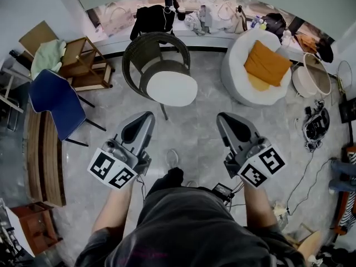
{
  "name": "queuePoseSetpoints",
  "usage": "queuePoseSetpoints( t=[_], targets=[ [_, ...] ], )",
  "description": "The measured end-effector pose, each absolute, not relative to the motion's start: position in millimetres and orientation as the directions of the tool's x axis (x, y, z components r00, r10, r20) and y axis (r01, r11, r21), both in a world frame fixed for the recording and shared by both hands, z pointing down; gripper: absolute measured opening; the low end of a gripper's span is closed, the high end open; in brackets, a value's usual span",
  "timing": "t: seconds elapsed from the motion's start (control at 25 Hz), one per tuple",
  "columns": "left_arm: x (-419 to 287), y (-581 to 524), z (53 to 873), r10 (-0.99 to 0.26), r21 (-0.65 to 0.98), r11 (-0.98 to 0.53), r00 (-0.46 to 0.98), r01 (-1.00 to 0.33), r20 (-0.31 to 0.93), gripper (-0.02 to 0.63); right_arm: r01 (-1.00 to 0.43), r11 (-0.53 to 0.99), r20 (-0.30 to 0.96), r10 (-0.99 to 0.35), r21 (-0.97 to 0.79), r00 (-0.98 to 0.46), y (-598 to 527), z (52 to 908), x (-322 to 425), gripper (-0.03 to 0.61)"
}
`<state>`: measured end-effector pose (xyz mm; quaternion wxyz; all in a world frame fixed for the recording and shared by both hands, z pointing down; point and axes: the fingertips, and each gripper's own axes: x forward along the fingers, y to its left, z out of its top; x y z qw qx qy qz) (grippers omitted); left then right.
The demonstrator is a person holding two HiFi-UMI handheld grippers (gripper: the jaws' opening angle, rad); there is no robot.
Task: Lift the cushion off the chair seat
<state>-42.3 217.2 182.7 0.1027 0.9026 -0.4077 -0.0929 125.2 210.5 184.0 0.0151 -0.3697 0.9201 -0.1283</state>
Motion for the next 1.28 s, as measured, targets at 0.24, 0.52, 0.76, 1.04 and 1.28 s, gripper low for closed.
queuePoseSetpoints(
  t=[0.24, 0.52, 0.76, 1.04, 1.28],
  targets=[
    [-78.3, 155.6, 190.8, -0.752, 0.292, -0.644, 0.655, -0.707, -0.070, 0.011, -0.689, 0.679, 0.101, -0.690, -0.252, -0.717, 151.0, 190.2, 90.1, 0.014],
    [-106.9, 111.4, 201.5, -0.747, 0.310, -0.646, 0.662, -0.698, -0.065, 0.011, -0.708, 0.663, 0.119, -0.704, -0.242, -0.700, 106.1, 196.9, 65.8, 0.014],
    [-122.0, 85.9, 208.7, -0.742, 0.319, -0.648, 0.668, -0.692, -0.060, 0.011, -0.711, 0.661, 0.124, -0.706, -0.240, -0.698, 81.3, 200.2, 45.8, 0.014],
    [-140.3, 64.1, 207.9, -0.746, 0.328, -0.642, 0.663, -0.693, -0.058, 0.011, -0.709, 0.664, 0.135, -0.701, -0.237, -0.701, 57.6, 197.4, 27.6, 0.014],
    [-148.0, 52.5, 208.0, -0.747, 0.329, -0.641, 0.663, -0.693, -0.059, 0.011, -0.709, 0.667, 0.135, -0.700, -0.230, -0.702, 43.6, 195.1, 17.8, 0.014]
  ],
)
